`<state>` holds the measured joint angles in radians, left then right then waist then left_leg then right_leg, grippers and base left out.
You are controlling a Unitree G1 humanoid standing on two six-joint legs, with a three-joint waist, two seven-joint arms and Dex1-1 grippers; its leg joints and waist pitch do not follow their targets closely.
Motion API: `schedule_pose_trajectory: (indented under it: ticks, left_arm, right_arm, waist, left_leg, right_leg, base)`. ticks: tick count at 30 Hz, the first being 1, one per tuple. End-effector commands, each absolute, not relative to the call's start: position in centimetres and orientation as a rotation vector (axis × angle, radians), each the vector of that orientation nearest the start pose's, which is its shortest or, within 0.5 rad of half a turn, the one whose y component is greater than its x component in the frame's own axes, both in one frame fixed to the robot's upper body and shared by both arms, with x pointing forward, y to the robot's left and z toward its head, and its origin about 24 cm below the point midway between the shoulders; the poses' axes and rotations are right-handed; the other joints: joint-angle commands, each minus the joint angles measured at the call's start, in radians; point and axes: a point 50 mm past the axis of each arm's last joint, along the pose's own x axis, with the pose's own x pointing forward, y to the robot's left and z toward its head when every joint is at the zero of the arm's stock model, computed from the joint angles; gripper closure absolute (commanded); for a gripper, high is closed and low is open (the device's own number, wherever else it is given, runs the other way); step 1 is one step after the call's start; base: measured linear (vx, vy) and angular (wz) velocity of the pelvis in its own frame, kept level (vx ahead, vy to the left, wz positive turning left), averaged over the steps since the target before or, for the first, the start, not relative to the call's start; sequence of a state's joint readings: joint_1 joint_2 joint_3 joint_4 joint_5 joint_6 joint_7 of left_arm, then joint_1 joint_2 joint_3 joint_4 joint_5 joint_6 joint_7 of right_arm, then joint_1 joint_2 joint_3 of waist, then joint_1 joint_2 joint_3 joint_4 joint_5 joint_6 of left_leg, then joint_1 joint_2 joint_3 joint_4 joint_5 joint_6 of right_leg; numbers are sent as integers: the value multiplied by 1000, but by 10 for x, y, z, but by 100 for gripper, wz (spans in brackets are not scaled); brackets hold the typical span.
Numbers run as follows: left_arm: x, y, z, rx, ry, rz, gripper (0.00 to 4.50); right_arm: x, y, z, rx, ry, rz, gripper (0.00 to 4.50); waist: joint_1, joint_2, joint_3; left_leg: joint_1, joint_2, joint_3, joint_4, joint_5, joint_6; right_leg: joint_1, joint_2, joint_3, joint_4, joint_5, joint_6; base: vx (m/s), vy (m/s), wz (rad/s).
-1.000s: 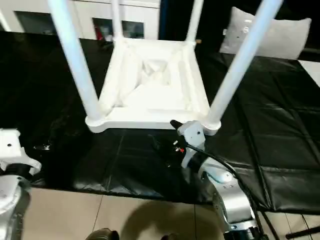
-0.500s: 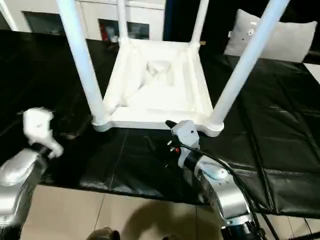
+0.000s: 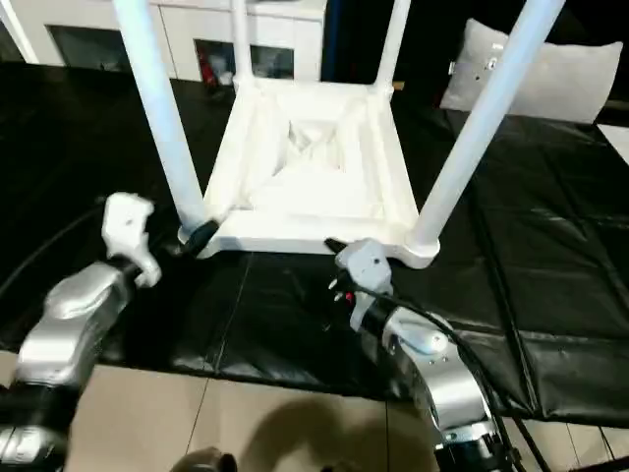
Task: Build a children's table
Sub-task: Flip table
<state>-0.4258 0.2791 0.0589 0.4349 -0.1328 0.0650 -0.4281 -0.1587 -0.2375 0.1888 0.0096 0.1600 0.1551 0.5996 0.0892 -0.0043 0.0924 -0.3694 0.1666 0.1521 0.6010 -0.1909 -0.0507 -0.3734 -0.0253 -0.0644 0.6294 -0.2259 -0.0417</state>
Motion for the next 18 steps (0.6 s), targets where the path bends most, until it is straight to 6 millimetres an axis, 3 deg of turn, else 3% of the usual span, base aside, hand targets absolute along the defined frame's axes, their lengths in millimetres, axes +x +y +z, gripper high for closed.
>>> schedule_pose_trajectory:
  ticks: [1,7,18]
  left_arm:
    - [333,186,65,109,91,-353,115]
    - [340,182,67,84,66,-327,158]
    - [344,182,66,71,49,-294,237]
  right_arm:
    - [265,-113,59,-96,84,824,0]
    - [266,-114,58,-99,86,827,0]
    - [265,-111,54,-102,92,832,0]
  waist:
    - [3,13,-81]
    - [6,11,-84]
    - [8,9,-85]
  left_leg:
    - [9,73,-26,-68,-113,45]
    - [8,74,-26,-67,-113,49]
    - [8,73,-25,-67,-126,46]
  right_leg:
    - [52,-132,71,-71,15,-199]
    - [52,-134,70,-72,13,-212]
    - [51,-134,70,-75,-33,-204]
  base:
    - [0,0,0]
    - [0,0,0]
    - [0,0,0]
